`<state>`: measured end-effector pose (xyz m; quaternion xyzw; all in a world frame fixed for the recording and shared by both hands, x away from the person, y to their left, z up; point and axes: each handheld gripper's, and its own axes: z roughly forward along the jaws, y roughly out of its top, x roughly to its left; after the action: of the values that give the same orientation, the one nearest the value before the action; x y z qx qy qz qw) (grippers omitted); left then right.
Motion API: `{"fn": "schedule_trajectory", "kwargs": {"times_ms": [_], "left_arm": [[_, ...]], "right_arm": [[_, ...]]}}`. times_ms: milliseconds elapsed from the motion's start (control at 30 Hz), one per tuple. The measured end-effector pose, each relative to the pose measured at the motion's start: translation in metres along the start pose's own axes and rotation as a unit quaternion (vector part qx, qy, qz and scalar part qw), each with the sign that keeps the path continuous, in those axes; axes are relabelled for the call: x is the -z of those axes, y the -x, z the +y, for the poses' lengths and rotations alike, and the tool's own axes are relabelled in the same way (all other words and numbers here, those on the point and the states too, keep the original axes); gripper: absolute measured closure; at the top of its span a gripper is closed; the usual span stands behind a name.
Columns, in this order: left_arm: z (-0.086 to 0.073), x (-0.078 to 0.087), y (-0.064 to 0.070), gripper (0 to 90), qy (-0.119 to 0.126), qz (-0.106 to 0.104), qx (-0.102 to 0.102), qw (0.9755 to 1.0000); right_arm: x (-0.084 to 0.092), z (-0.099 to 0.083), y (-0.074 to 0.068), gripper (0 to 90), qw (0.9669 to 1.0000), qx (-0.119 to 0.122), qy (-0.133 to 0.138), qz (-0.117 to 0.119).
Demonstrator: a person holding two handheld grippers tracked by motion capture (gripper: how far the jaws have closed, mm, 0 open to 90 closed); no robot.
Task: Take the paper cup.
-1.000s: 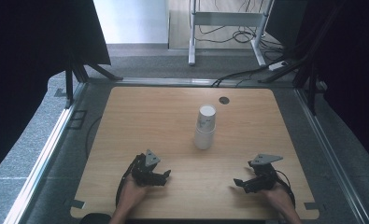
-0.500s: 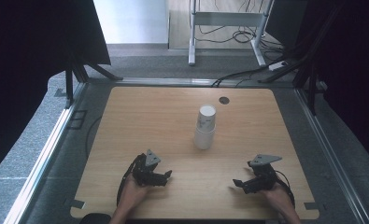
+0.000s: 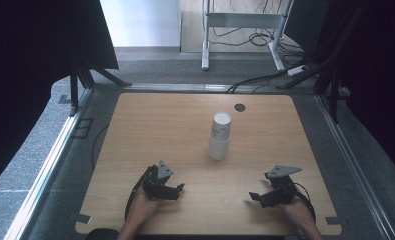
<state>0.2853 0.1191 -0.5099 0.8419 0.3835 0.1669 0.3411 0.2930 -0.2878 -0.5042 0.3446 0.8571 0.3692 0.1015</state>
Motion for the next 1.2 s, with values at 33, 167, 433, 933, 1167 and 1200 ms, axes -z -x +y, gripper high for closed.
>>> {"fn": "schedule_trajectory", "kwargs": {"times_ms": [33,167,433,933,1167,1200], "left_arm": [[0.0,0.0,0.0,11.2,0.0,-0.002,0.002,1.0],[0.001,0.0,0.0,11.2,-0.001,-0.007,0.004,1.0],[0.005,0.001,0.0,11.2,-0.005,-0.007,0.003,1.0],[0.024,0.006,-0.004,11.1,-0.003,-0.015,0.005,0.9999],[0.027,0.005,-0.007,11.0,-0.003,-0.016,0.004,0.9999],[0.029,0.005,-0.008,10.9,-0.003,-0.017,0.003,0.9998]], "right_arm": [[0.0,0.0,0.0,0.1,1.0,0.0,0.0,0.001],[0.0,0.001,0.0,0.1,1.0,0.0,0.0,0.002],[0.003,0.006,-0.001,0.1,0.9999,0.013,-0.002,-0.002],[0.004,0.021,-0.005,0.1,0.9998,0.018,-0.001,0.005],[0.006,0.028,-0.004,0.0,0.9997,0.015,0.002,0.017],[0.007,0.03,-0.004,0.1,0.9996,0.011,0.007,0.023]]}}
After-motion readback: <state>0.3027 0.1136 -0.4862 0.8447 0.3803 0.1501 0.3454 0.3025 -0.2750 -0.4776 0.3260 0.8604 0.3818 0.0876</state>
